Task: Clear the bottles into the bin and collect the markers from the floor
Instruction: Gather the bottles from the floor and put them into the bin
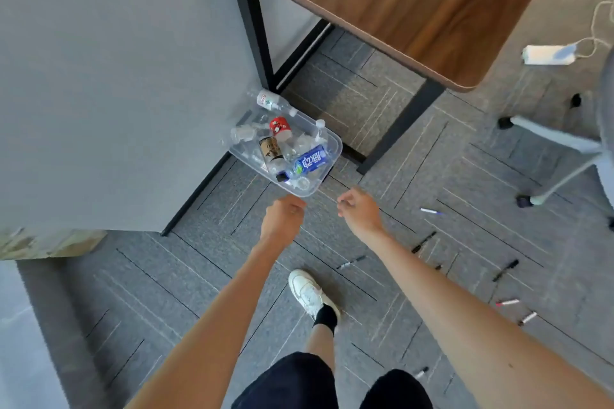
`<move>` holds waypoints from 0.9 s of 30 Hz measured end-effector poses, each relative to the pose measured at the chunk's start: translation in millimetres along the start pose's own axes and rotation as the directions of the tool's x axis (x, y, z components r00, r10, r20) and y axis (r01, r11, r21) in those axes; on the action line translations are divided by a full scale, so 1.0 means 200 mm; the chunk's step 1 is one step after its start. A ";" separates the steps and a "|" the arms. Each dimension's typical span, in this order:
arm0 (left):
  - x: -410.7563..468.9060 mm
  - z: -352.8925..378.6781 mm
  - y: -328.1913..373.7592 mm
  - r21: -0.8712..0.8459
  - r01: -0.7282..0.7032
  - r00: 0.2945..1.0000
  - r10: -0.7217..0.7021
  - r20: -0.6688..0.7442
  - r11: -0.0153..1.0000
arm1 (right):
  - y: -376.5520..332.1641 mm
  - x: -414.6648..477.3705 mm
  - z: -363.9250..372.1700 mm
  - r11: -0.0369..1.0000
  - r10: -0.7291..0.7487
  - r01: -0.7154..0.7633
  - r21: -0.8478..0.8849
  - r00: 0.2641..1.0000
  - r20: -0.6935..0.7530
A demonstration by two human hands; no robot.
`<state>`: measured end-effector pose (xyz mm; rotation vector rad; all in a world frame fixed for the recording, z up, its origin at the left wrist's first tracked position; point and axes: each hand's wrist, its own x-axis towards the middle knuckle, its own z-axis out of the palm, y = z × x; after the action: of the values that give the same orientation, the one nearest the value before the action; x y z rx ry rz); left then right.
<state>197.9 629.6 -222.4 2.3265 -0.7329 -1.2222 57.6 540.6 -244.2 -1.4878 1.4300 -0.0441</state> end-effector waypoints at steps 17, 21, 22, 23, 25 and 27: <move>-1.28 1.18 -0.09 0.175 -0.242 0.929 0.176 0.325 0.954 | 1.43 -1.35 -0.53 0.942 0.233 -0.161 0.295 0.946 -0.226; -1.47 1.39 -0.09 0.196 -0.319 0.879 0.213 0.426 0.927 | 1.71 -1.59 -0.61 0.929 0.274 -0.177 0.326 0.919 -0.283; -1.51 1.45 -0.08 0.201 -0.330 0.869 0.213 0.447 0.922 | 1.77 -1.63 -0.63 0.925 0.293 -0.192 0.327 0.910 -0.295; -1.54 1.52 -0.09 0.210 -0.335 0.860 0.207 0.466 0.919 | 1.85 -1.69 -0.65 0.917 0.320 -0.212 0.338 0.897 -0.305; -1.58 1.67 -0.11 0.207 -0.338 0.849 0.203 0.488 0.918 | 2.02 -1.76 -0.68 0.900 0.378 -0.254 0.355 0.860 -0.344; -1.60 1.83 -0.14 0.218 -0.347 0.831 0.192 0.522 0.912 | 2.19 -1.80 -0.70 0.875 0.432 -0.283 0.393 0.823 -0.369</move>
<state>-254.4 808.6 -234.0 2.0299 -1.4719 -1.6800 -450.3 829.1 -254.2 -0.9430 1.9568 -0.3904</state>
